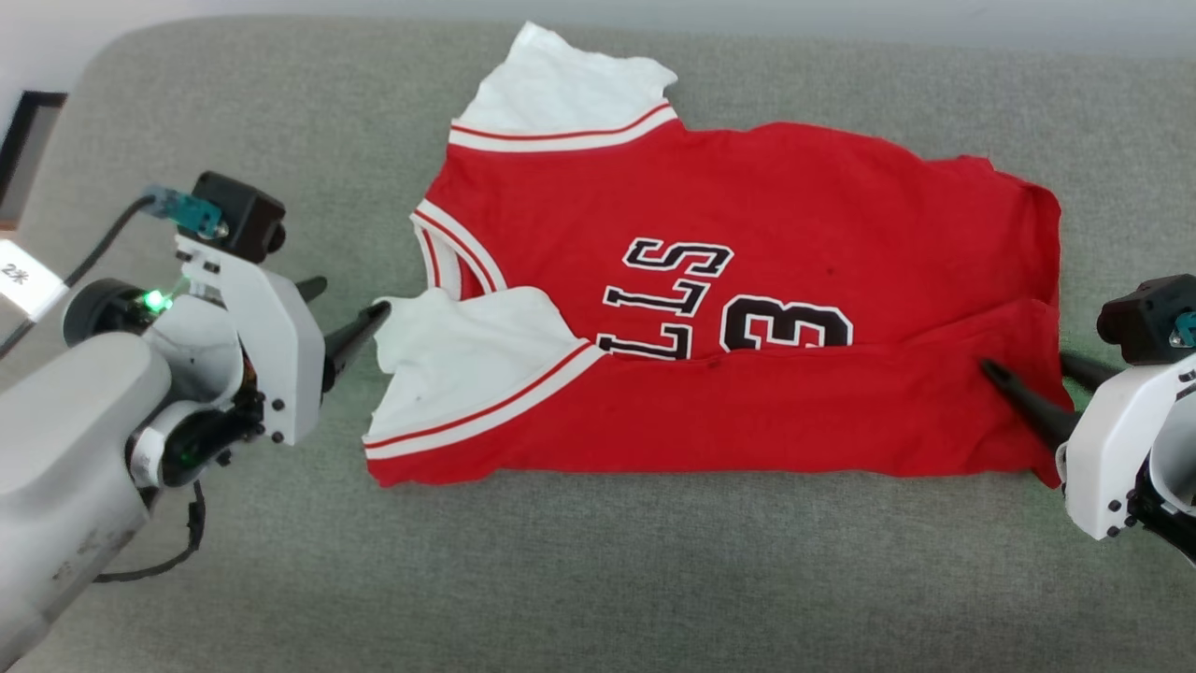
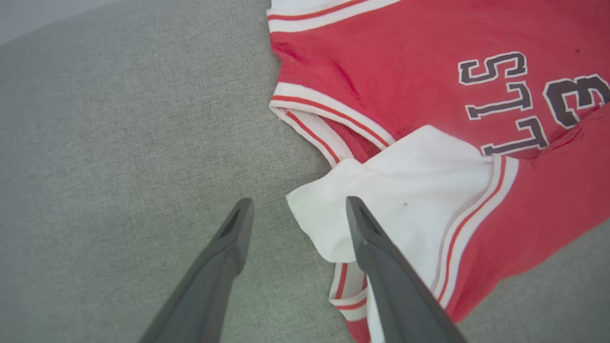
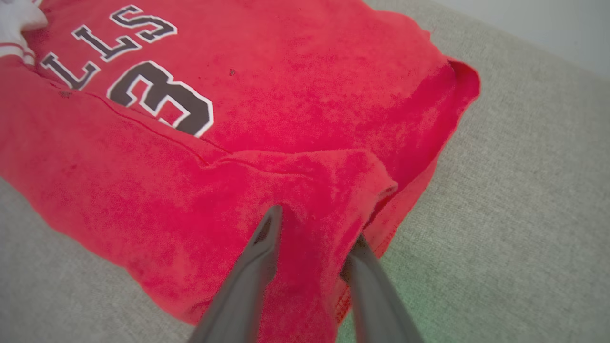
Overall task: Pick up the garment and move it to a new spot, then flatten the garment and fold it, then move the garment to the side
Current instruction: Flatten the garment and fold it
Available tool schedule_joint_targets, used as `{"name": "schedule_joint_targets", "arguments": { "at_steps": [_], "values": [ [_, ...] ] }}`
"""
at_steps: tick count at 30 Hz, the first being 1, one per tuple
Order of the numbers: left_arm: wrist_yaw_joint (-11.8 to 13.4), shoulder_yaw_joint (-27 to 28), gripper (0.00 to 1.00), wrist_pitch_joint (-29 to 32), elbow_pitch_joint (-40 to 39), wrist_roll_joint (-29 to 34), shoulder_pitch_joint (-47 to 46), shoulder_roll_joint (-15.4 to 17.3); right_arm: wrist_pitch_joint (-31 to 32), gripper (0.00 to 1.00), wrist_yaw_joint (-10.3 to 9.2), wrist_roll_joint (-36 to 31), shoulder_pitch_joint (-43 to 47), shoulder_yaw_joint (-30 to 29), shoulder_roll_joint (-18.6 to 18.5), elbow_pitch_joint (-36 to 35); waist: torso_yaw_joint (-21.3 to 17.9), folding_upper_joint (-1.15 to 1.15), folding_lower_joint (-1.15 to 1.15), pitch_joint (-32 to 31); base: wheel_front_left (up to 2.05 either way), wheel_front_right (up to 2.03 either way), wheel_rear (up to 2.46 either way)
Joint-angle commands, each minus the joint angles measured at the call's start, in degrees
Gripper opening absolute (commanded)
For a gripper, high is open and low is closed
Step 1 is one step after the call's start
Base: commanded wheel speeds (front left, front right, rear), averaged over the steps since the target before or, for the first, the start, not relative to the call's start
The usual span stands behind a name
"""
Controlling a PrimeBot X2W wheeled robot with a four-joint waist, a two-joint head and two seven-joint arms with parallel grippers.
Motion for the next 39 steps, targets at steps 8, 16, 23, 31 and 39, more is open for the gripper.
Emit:
{"name": "schedule_joint_targets", "arguments": {
  "at_steps": [8,16,23,31,39],
  "values": [
    [4.08,0.83,1.00,1.75,-5.21,-1.71,1.12,2.58,-2.09,1.00,-0.06,-0.84,0.47,-2.59,0.91,-1.62,0.32,0.00,0.00,-3.06,0.00,0.00,0.00],
    [9.85,1.25,1.00,9.93,-9.21,-9.53,4.24,5.36,-2.24,1.00,-0.06,-0.16,4.19,-11.97,4.95,-4.92,-2.29,0.00,0.00,-4.11,0.00,0.00,0.00],
    [13.85,1.19,1.00,15.58,-12.13,-15.13,7.11,7.89,0.25,1.00,-0.05,-3.52,11.30,-25.17,10.53,-10.74,-4.76,0.00,0.00,-3.63,0.00,0.00,0.00],
    [13.83,1.55,1.00,14.74,-13.33,-16.92,9.72,10.22,4.20,1.00,-0.05,-7.58,17.77,-34.98,17.01,-18.74,-6.97,0.00,0.00,-1.84,0.00,0.00,0.00],
    [12.56,1.68,1.00,13.49,-9.79,-18.32,11.72,9.29,7.83,1.00,-0.05,-8.86,21.06,-39.60,22.23,-24.61,-7.79,0.00,0.00,0.42,0.00,0.00,0.00]
  ]
}}
